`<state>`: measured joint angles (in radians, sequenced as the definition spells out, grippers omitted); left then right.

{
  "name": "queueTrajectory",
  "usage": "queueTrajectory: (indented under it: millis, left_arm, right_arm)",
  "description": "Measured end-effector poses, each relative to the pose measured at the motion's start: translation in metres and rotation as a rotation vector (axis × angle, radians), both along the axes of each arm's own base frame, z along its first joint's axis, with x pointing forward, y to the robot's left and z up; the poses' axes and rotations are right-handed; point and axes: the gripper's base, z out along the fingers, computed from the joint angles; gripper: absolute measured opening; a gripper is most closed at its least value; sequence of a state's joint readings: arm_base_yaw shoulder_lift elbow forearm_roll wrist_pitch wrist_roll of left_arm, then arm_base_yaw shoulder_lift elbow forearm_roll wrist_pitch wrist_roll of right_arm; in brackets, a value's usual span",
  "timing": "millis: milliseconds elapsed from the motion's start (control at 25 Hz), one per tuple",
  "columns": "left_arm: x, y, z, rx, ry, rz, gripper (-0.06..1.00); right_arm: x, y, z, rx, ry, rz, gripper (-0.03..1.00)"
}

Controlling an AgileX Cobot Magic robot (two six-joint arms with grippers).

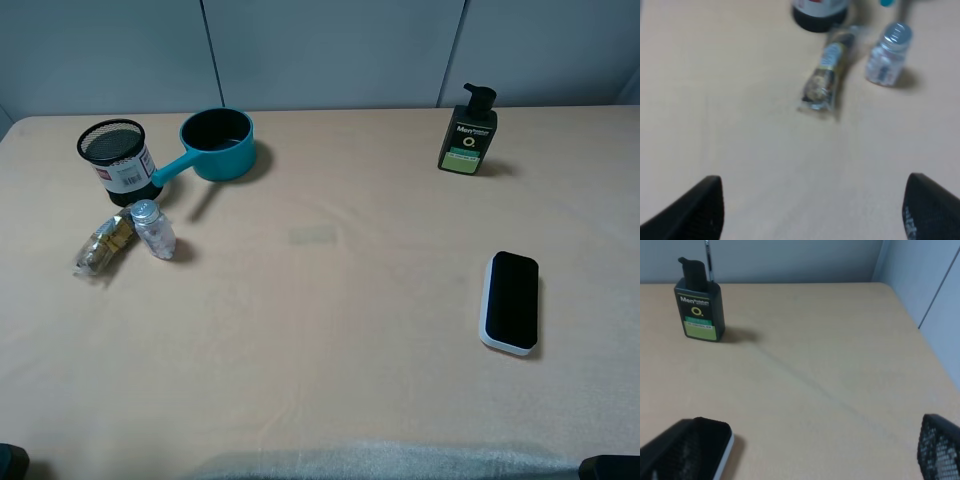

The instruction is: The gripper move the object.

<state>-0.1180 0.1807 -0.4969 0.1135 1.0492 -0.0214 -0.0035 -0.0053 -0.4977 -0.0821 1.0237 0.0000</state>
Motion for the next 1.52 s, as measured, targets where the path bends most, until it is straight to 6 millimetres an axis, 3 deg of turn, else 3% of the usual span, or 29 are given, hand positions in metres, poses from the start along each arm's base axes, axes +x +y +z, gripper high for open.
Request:
queueTrajectory:
  millis: [200, 520, 1520]
  left_arm:
    - [-0.003, -0.001, 0.000, 0.007, -0.018, -0.010, 0.79]
    - [-0.028, 0.002, 0.002, -0.011, -0.180, 0.010, 0.79]
    - [-0.029, 0.002, 0.001, -0.012, -0.183, 0.013, 0.79]
  right_arm:
    - [0.000, 0.000, 0.000, 0.000, 0.000, 0.000, 0.66]
    - [0.000, 0.000, 0.000, 0.000, 0.000, 0.000, 0.66]
    - [0.000, 0.000, 0.000, 0.000, 0.000, 0.000, 0.66]
